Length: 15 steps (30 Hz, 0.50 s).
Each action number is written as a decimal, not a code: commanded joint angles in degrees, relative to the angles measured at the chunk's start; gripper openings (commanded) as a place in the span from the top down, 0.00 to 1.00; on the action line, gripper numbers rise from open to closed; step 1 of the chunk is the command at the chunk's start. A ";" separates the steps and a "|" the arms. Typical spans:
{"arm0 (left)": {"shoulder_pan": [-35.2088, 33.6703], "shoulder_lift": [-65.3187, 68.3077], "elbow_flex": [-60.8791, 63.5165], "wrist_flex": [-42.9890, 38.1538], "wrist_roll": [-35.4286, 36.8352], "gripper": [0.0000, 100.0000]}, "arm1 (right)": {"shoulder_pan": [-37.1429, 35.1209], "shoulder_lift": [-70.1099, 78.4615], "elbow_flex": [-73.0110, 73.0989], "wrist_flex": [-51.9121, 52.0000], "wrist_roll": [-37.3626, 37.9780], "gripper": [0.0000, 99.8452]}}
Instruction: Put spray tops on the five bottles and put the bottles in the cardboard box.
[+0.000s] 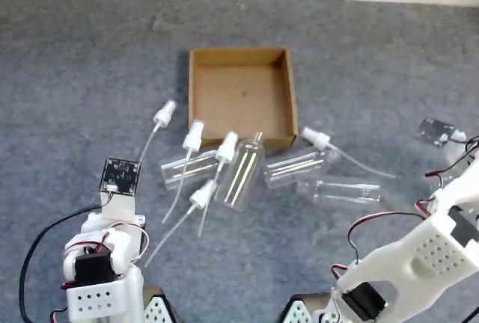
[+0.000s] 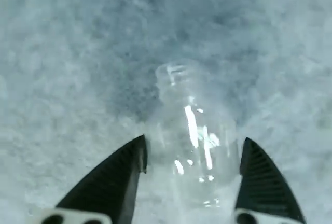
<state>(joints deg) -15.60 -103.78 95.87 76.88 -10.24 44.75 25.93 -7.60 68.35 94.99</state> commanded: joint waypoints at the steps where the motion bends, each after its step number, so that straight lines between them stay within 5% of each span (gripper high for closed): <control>1: 0.84 -0.13 1.27 0.44 -0.18 0.99 | 0.48 -3.91 -0.22 0.13 -12.40 0.92; 8: 0.92 -0.13 1.27 0.44 -0.09 0.99 | -1.27 -3.91 -0.22 0.48 -35.34 0.99; 15: 0.92 -0.13 1.27 0.44 -0.09 0.99 | -4.88 -4.00 -0.57 12.44 -47.47 0.99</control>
<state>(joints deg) -15.60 -103.78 95.87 76.88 -10.24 42.46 25.85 -7.69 76.18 53.05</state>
